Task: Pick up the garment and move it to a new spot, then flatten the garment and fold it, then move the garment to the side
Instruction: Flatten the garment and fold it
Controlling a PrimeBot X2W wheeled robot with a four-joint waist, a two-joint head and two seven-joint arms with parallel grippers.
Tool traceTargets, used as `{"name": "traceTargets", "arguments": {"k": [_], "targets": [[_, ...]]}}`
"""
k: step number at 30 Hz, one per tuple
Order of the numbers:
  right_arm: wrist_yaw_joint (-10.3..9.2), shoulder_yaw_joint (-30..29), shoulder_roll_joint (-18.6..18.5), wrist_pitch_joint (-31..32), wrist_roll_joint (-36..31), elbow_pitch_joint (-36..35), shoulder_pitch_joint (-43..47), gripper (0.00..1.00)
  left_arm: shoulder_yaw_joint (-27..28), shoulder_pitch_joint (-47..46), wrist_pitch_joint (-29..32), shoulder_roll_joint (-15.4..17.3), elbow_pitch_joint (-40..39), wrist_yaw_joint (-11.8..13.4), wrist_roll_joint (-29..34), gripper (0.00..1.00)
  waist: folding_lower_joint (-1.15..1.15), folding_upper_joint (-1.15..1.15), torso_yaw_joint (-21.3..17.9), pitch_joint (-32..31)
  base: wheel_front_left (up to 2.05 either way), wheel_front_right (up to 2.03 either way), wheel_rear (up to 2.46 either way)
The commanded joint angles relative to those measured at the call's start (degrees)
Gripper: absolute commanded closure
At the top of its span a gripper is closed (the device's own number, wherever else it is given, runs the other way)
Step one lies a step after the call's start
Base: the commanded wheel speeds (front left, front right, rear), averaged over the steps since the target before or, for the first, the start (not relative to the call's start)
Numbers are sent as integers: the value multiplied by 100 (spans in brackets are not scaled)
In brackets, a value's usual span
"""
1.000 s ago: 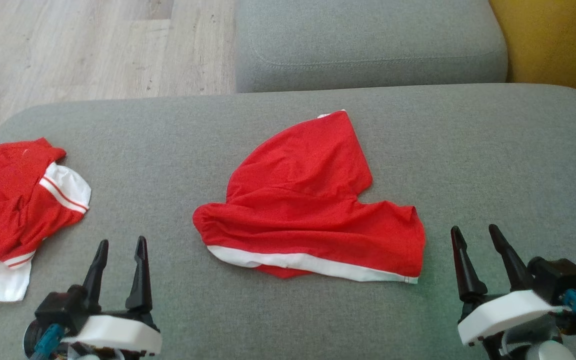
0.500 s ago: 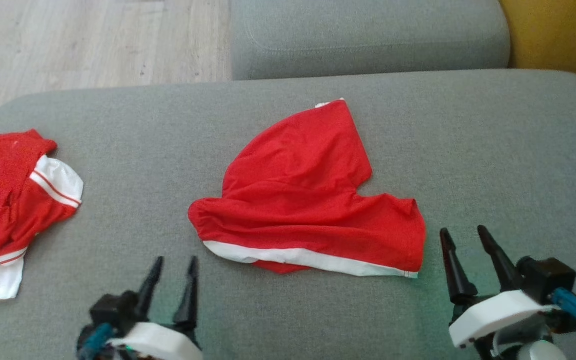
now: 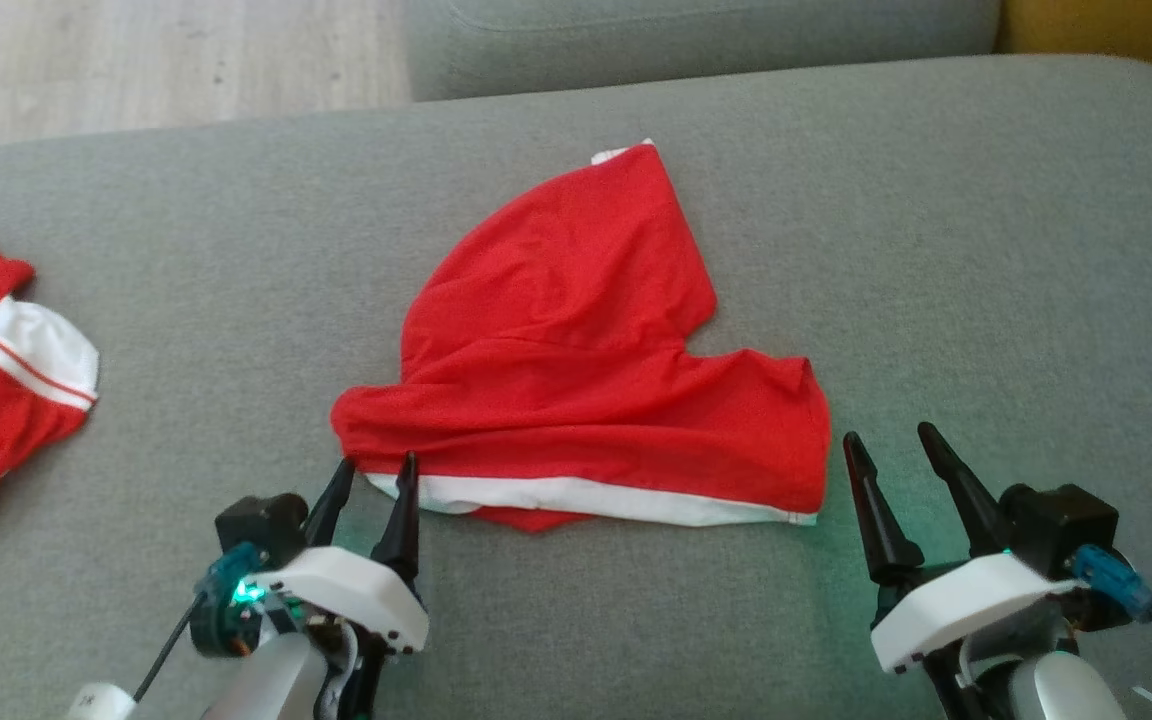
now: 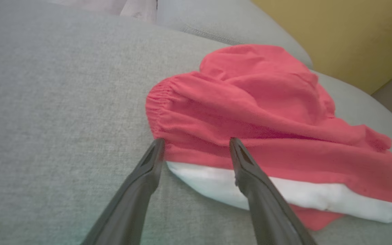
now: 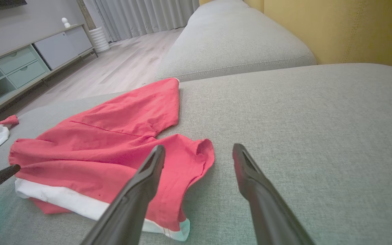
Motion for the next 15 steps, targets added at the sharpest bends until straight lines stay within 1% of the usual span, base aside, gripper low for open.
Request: {"name": "traceTargets", "arguments": {"k": [1,5,9,12,13,14,15], "targets": [[44,146,-31,-4,-51,-185,-203,0,206,-206,10,54,-43,20,-45,0,-1,0,-72,63,0,0,0],[44,122,-31,-13,-39,-180,-202,0,171,-236,39,110,130,-47,-50,0,-1,0,-123,115,0,0,0],[44,71,-31,-38,-37,-178,-197,0,126,-179,56,204,115,-116,-47,0,-1,0,-105,156,0,0,0],[44,100,-31,-19,-36,-160,-213,0,75,-200,104,235,140,-117,-19,0,-1,0,-76,171,0,0,0],[44,130,-31,-4,-32,-155,-220,0,59,-220,107,236,151,-114,-5,55,-1,0,-70,175,0,0,0],[44,166,-31,28,-28,-145,-222,0,29,-239,129,238,171,-107,19,100,-1,0,-65,178,0,0,0],[44,197,-31,85,-32,-121,-215,0,-7,-256,160,228,191,-112,35,100,-1,0,-61,183,0,0,0]]}}
